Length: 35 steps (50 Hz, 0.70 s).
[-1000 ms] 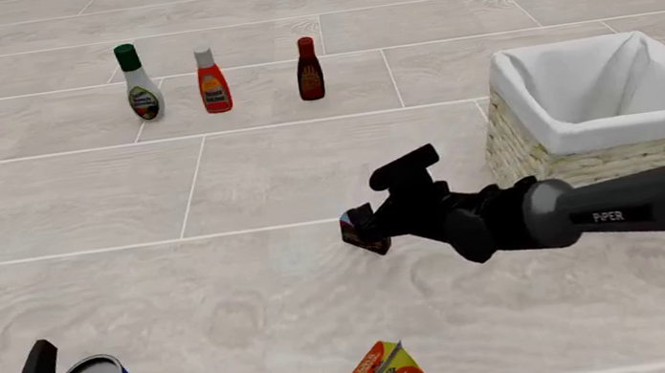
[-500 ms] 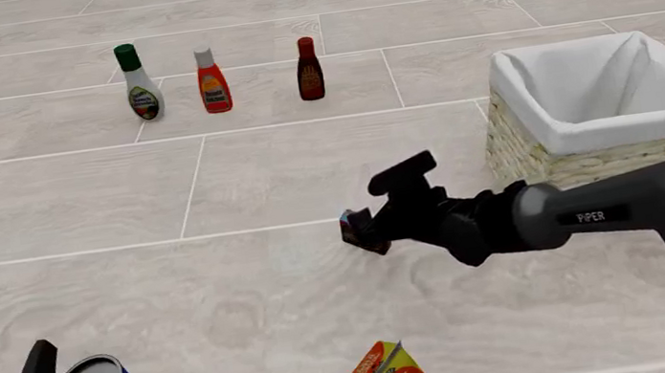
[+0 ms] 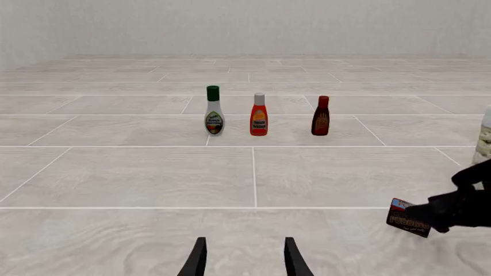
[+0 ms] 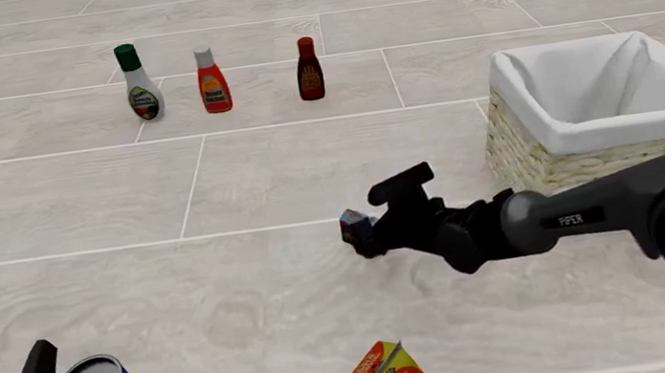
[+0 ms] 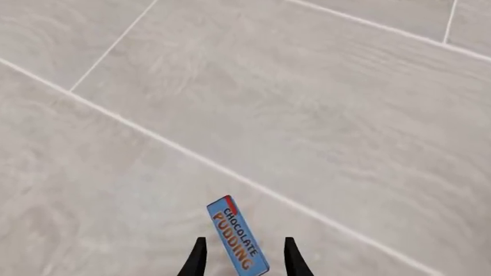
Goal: Pick the chocolate pudding and place it in the basket.
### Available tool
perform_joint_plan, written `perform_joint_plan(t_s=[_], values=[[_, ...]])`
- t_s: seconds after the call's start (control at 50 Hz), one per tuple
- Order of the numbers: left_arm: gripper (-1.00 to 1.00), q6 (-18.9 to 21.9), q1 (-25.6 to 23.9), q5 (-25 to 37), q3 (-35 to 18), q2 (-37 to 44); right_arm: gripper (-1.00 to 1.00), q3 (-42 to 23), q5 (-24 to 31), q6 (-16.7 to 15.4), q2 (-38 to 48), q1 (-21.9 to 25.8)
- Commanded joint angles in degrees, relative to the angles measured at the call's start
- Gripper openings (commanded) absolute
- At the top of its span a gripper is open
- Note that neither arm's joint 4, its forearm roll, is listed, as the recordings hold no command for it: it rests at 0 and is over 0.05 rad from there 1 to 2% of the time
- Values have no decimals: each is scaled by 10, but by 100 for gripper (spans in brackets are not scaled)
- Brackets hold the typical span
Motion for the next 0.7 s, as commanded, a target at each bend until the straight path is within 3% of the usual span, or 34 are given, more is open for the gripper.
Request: perform_joint_plan(t_s=[0.02,0.44,0.6,0.62,0.64,0.68,0.7], values=[[100,0,0,0,0,0,100,0,-10,7,16,2],[100,0,0,0,0,0,100,-8,-19,13,46,1],[100,0,0,0,0,0,100,9,-41,33,32,7],[100,0,0,0,0,0,-100,21,-63,23,17,-7],[100,0,0,0,0,0,-100,21,-64,23,17,-7],[100,0,0,0,0,0,-100,23,-78,-16,18,-38],[100,0,0,0,0,0,-100,25,-81,-11,17,-32]])
